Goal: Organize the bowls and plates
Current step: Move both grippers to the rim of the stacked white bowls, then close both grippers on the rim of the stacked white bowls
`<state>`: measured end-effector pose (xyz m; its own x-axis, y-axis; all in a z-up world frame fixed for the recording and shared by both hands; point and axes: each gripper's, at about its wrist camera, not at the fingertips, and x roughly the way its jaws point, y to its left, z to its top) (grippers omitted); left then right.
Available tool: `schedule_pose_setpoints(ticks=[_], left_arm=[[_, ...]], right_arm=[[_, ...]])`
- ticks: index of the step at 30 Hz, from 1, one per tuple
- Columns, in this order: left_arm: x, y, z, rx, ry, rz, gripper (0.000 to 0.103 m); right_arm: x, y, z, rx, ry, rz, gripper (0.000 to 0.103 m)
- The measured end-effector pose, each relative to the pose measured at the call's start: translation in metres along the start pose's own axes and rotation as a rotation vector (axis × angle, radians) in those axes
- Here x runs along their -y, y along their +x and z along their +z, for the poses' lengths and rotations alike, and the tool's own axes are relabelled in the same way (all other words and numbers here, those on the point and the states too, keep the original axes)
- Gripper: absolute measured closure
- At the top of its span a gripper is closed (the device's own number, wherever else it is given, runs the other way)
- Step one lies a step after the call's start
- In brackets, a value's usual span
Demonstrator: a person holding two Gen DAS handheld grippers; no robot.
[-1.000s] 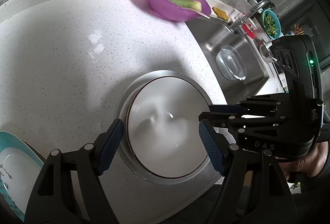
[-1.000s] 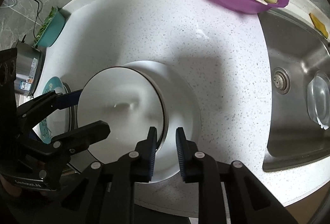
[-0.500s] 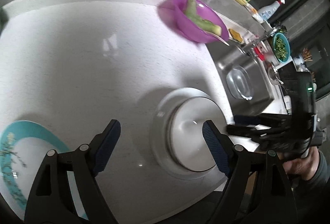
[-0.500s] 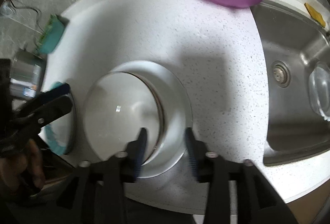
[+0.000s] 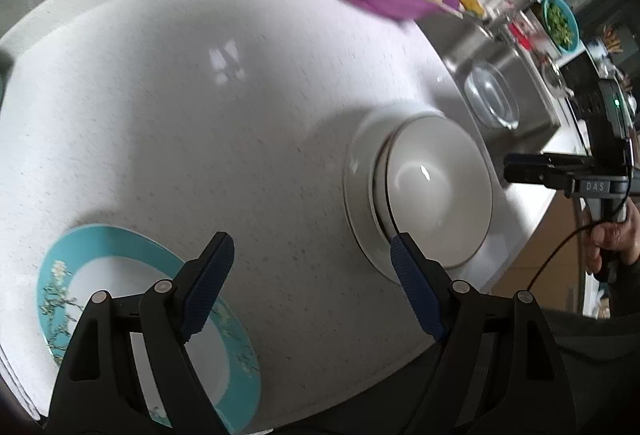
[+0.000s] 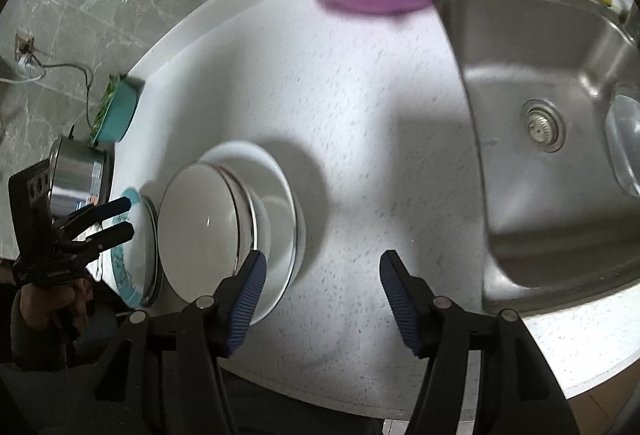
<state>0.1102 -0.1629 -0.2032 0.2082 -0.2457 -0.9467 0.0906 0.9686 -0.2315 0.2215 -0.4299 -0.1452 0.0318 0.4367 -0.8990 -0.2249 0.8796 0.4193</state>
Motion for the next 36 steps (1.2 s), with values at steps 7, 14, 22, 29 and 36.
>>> schedule_pose_setpoints(ticks=[7,14,22,29,36], left_arm=[[0.005,0.016,-0.005,-0.014,0.010,-0.015,0.022],[0.005,0.024,-0.002,-0.028,0.013,-0.067,0.023],[0.001,0.018,0.016,-0.094,0.135,-0.109,0.023],[-0.002,0.029,0.041,-0.154,0.263,-0.044,0.023],[-0.007,0.049,0.054,-0.186,0.293,-0.073,0.024]], right_arm=[[-0.003,0.016,0.001,-0.028,-0.009,-0.004,0.041],[0.002,0.022,-0.004,-0.036,0.009,-0.004,0.041],[0.006,0.022,-0.005,-0.036,0.019,0.004,0.041],[-0.001,0.026,-0.016,-0.027,0.041,0.013,0.041],[0.000,0.029,-0.028,-0.004,0.111,0.008,0.041]])
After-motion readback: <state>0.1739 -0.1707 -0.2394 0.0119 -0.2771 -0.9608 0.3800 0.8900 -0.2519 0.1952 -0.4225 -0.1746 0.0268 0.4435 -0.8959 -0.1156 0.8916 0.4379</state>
